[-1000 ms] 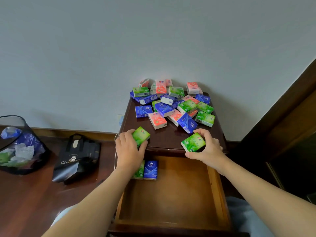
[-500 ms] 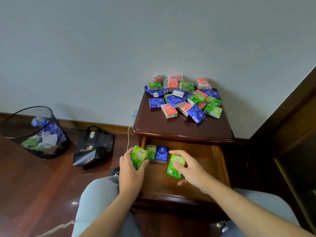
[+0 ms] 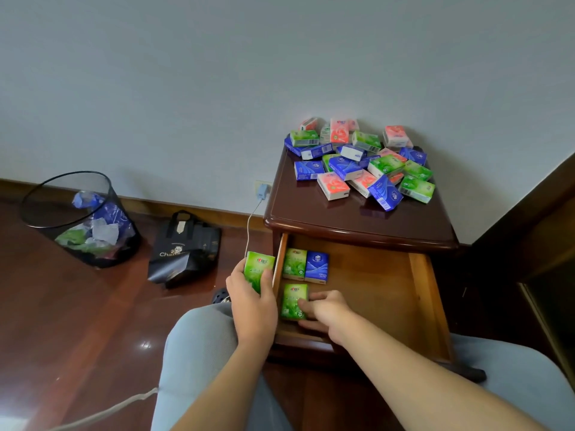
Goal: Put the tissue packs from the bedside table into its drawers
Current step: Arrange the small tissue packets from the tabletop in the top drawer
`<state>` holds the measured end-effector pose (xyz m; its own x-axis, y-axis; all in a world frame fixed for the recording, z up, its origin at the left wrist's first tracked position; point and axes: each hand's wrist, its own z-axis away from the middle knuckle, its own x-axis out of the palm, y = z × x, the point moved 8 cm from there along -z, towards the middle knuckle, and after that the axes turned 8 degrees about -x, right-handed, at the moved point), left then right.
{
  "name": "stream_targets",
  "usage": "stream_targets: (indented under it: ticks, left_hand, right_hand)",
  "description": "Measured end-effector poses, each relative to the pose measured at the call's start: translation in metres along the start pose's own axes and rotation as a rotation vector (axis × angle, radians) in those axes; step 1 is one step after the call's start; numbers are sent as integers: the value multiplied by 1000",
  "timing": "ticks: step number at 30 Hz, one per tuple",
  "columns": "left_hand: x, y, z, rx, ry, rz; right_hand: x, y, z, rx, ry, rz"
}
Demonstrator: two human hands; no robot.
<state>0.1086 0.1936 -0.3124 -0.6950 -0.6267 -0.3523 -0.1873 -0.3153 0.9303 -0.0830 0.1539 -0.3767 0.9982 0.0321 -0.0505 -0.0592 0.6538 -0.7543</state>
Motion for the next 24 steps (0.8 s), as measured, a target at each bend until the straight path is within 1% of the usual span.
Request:
stream_targets:
  ticks: [5, 9, 14, 16, 18, 19, 20, 21, 24]
  left_hand:
    - [9, 3, 3, 57, -74, -88]
    - [16, 0, 2, 42, -129, -127]
    - [20, -2, 2, 12, -169, -124]
    - [21, -2, 3, 6, -189, -125]
    - [21, -3, 3, -3, -202, -121]
    - [21, -3, 3, -9, -206, -116]
    - [22, -4, 4, -11, -209, -115]
    - [22, -4, 5, -9, -214, -118]
    - [26, 1, 10, 28, -254, -155]
  right_hand:
    - [11, 1, -11, 14, 73, 31]
    - [12, 0, -18, -24, 139, -1]
    - [11, -1, -17, -3, 122, -34]
    - [6, -3, -14, -5, 122, 45]
    - [-3, -14, -9, -104, 183, 85]
    - [-5, -23, -6, -180, 193, 47]
    - [-3, -32, -3, -249, 166, -12]
    - [1, -40, 2, -299, 106, -61]
    - [22, -53, 14, -320, -137, -66]
